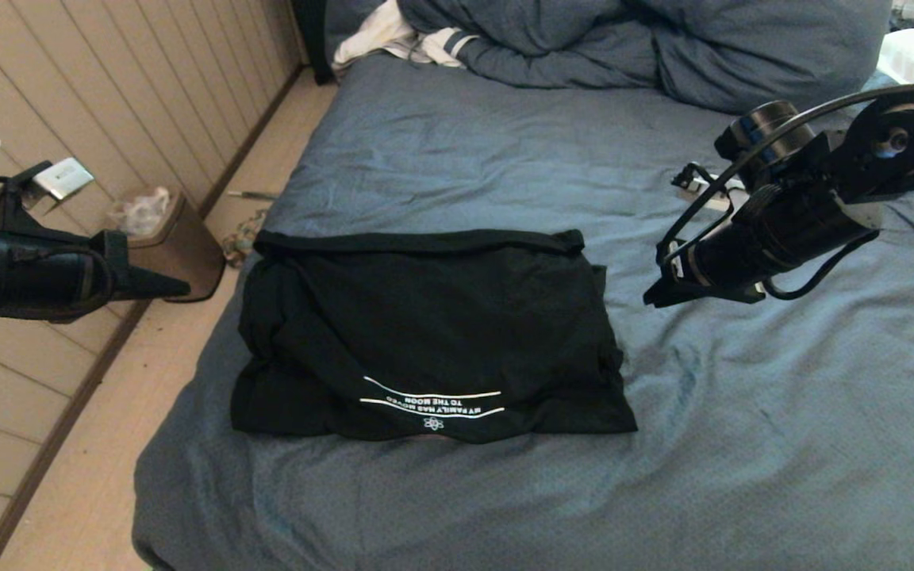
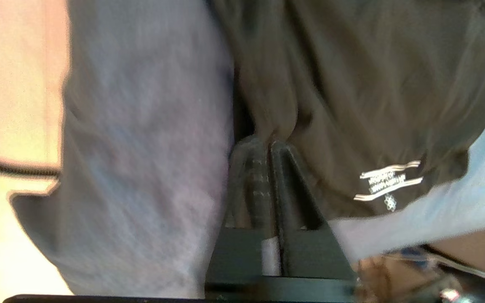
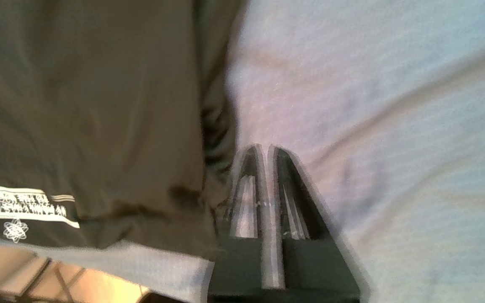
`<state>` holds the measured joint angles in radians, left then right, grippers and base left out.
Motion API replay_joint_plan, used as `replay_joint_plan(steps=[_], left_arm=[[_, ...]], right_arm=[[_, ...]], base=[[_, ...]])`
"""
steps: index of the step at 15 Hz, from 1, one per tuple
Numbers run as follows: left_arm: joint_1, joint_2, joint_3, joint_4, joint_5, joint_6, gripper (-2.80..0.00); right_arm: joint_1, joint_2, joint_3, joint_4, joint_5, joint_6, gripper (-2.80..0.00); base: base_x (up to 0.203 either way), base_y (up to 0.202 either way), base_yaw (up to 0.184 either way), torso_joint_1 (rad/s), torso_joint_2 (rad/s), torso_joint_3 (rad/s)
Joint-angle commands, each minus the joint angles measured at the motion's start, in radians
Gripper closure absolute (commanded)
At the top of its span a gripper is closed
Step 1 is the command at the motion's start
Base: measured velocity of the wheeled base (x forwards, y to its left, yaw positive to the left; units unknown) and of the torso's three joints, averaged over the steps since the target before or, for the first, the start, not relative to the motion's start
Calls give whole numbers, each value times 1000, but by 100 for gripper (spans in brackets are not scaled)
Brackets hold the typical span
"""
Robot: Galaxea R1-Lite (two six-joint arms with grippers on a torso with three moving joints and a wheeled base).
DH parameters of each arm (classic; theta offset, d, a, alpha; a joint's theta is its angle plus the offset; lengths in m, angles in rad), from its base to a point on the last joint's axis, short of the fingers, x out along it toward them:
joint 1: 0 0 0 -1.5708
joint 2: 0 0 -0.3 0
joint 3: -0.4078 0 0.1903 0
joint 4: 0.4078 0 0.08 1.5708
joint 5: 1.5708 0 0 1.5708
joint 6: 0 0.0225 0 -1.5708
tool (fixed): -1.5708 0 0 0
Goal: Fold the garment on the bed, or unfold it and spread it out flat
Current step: Fold the black T-shirt
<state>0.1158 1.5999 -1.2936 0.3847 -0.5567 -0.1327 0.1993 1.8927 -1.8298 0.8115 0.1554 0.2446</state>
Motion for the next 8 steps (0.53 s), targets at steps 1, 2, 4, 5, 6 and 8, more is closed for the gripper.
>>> replay_joint_plan(steps=[1,2,4,5,6,8], left_arm=[[-33,29,38,1,-1,5,-280],[-41,50,32,0,-8,23,-280],[-84,82,26,-1,-10,46,-280],[-98,88,26,-2,-12,42,-280],[-101,96,33,-20,-19,40,-280],[-104,101,60,-85,-24,38,-280]], right_arm=[[37,-13,36,0,3,7,-280],[49,-12,35,0,4,8,-280],[92,-4,39,3,4,5,-280],[102,0,38,3,4,8,-280],[114,9,39,3,4,10,-280],[134,39,41,1,4,11,-280]], base=[[0,0,0,0,0,0],[0,0,0,0,0,0],[0,0,0,0,0,0],[0,0,0,0,0,0],[0,0,0,0,0,0],[0,0,0,0,0,0]])
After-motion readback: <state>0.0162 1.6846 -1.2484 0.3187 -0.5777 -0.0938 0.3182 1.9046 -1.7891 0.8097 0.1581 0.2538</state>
